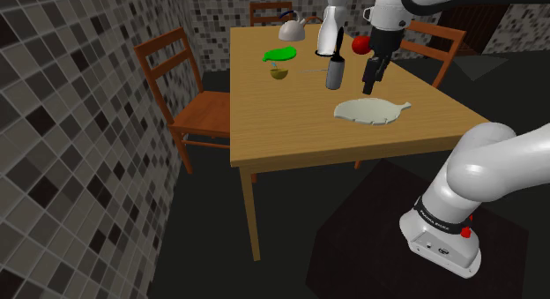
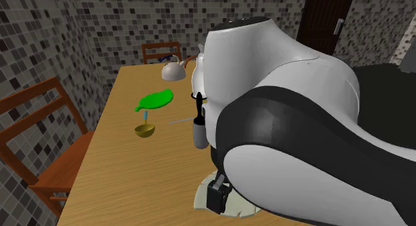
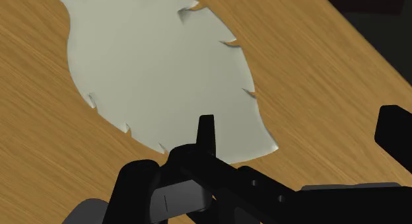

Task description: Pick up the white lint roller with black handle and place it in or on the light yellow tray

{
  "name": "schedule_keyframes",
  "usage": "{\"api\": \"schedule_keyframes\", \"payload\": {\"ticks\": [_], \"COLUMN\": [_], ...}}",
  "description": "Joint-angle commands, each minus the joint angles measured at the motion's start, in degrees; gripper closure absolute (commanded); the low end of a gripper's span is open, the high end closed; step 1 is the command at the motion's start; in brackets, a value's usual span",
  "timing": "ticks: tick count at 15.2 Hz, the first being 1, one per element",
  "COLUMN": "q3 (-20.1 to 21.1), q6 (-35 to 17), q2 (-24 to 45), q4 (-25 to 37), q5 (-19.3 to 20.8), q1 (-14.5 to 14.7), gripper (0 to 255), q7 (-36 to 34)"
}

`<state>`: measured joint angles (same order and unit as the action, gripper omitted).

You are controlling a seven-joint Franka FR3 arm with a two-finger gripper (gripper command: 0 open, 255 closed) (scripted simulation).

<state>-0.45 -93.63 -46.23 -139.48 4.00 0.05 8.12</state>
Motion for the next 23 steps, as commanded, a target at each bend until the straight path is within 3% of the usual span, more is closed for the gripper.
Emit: {"api": "schedule_keyframes", "payload": {"ticks": [1, 7, 13, 18, 23], "q3": [0.0, -8.9, -18.2, -26.56, -35.63], "q6": [0.0, -10.47, -19.29, -24.38, -25.99], "q2": [0.0, 6.19, 14.35, 22.46, 32.32], "q4": [0.0, 2.25, 6.89, 12.69, 20.54], "q5": [0.0, -1.04, -5.73, -13.43, -25.65], "q1": [0.0, -1.38, -0.6, 1.79, 5.05], "gripper": [0, 0, 0, 0, 0], "q7": [0.0, 6.44, 14.28, 22.61, 33.06]}}
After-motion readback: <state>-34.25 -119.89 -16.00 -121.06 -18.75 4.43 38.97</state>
